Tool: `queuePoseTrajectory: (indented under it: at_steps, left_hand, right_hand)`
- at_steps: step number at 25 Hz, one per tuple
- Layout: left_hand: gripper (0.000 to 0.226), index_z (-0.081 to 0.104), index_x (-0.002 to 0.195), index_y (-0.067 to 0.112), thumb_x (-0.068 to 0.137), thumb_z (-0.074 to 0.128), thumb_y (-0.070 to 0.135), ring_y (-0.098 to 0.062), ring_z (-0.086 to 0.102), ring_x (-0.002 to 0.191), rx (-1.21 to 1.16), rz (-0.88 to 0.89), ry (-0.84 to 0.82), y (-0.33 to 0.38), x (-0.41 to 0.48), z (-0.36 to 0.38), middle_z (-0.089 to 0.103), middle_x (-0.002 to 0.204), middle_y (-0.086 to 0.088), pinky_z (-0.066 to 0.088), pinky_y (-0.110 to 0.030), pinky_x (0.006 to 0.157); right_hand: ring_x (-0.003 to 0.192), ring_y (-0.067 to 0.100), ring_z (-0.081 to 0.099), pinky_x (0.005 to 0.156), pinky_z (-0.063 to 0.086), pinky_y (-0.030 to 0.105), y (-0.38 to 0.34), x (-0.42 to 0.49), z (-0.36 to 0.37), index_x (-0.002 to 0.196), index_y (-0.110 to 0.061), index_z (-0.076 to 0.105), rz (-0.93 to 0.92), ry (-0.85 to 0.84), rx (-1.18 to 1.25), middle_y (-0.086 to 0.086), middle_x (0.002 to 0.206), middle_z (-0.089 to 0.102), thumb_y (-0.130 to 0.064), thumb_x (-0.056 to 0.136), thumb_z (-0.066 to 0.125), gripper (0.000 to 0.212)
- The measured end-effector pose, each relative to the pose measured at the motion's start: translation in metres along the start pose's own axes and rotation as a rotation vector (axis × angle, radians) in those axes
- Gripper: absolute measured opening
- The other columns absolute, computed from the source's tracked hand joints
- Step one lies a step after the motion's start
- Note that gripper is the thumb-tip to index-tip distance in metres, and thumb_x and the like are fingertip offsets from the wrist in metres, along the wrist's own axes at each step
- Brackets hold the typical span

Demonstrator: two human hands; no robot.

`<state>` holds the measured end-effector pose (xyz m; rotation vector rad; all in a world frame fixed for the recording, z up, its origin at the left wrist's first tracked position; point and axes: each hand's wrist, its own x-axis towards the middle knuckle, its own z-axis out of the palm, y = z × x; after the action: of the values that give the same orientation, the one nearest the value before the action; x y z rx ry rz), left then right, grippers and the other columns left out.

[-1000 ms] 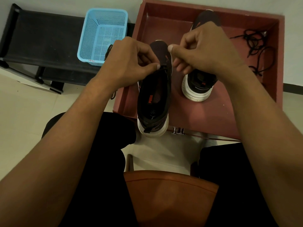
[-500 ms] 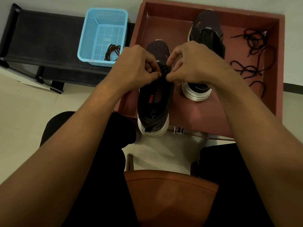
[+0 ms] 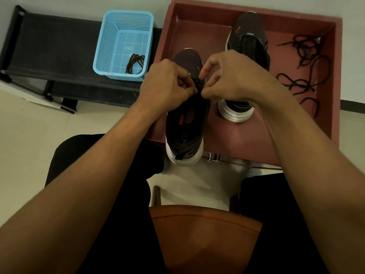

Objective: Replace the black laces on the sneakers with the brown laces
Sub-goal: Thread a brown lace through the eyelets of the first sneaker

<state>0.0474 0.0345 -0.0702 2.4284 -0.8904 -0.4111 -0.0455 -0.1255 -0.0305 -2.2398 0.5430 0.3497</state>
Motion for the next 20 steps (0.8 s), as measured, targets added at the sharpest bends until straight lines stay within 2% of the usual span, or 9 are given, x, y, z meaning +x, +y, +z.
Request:
queuePoseTrajectory:
  at_steps: [5, 9, 13, 15, 18, 20]
  left_hand:
    - [0.012, 0.082, 0.093, 0.029, 0.083, 0.085, 0.037, -0.001, 0.058, 0.065, -0.014, -0.049, -0.014, 0.001, -0.001, 0.001, 0.064, 0.069, 0.015, 0.053, -0.028, 0.070]
    - [0.013, 0.083, 0.095, 0.030, 0.085, 0.084, 0.036, 0.001, 0.056, 0.064, 0.006, -0.055, -0.003, 0.001, 0.000, 0.001, 0.061, 0.068, 0.019, 0.049, -0.026, 0.071]
    - [0.014, 0.083, 0.096, 0.033, 0.084, 0.085, 0.038, -0.006, 0.063, 0.078, 0.013, -0.050, 0.031, 0.003, -0.002, 0.004, 0.066, 0.077, 0.015, 0.053, -0.029, 0.076]
    - [0.016, 0.083, 0.098, 0.034, 0.083, 0.085, 0.040, -0.007, 0.064, 0.081, 0.027, -0.043, 0.022, 0.003, -0.002, 0.002, 0.067, 0.080, 0.014, 0.053, -0.029, 0.078]
    - [0.018, 0.082, 0.100, 0.034, 0.082, 0.086, 0.039, -0.008, 0.066, 0.086, 0.034, -0.031, 0.000, 0.002, -0.002, 0.000, 0.067, 0.083, 0.014, 0.055, -0.030, 0.082]
    - [0.020, 0.082, 0.101, 0.034, 0.082, 0.086, 0.038, -0.008, 0.066, 0.086, 0.034, -0.024, -0.001, 0.003, -0.002, 0.000, 0.066, 0.084, 0.015, 0.056, -0.032, 0.083]
  right_hand:
    - [0.085, 0.016, 0.076, 0.087, 0.064, 0.042, 0.000, 0.000, 0.002, 0.110, -0.027, 0.071, -0.006, 0.023, -0.003, 0.000, 0.097, 0.076, -0.024, 0.079, 0.088, 0.036]
    - [0.079, 0.013, 0.079, 0.089, 0.063, 0.038, -0.001, 0.000, 0.002, 0.102, -0.023, 0.075, 0.038, 0.009, 0.040, 0.002, 0.088, 0.079, -0.008, 0.088, 0.079, 0.021]
    - [0.081, 0.024, 0.076, 0.084, 0.064, 0.040, 0.001, 0.010, 0.019, 0.097, -0.018, 0.077, 0.002, 0.146, -0.202, 0.010, 0.092, 0.075, -0.010, 0.087, 0.081, 0.013]
    - [0.078, 0.027, 0.075, 0.081, 0.065, 0.041, 0.003, 0.012, 0.024, 0.096, -0.019, 0.075, -0.010, 0.191, -0.229, 0.013, 0.095, 0.073, -0.014, 0.088, 0.079, 0.010]
    - [0.083, 0.028, 0.074, 0.084, 0.063, 0.040, 0.001, 0.009, 0.025, 0.101, -0.018, 0.072, -0.027, 0.198, -0.299, 0.013, 0.097, 0.070, -0.018, 0.091, 0.075, 0.010]
    - [0.083, 0.029, 0.072, 0.079, 0.062, 0.039, -0.004, 0.005, 0.025, 0.093, -0.015, 0.066, -0.038, 0.155, -0.383, 0.013, 0.095, 0.068, -0.017, 0.094, 0.071, 0.005]
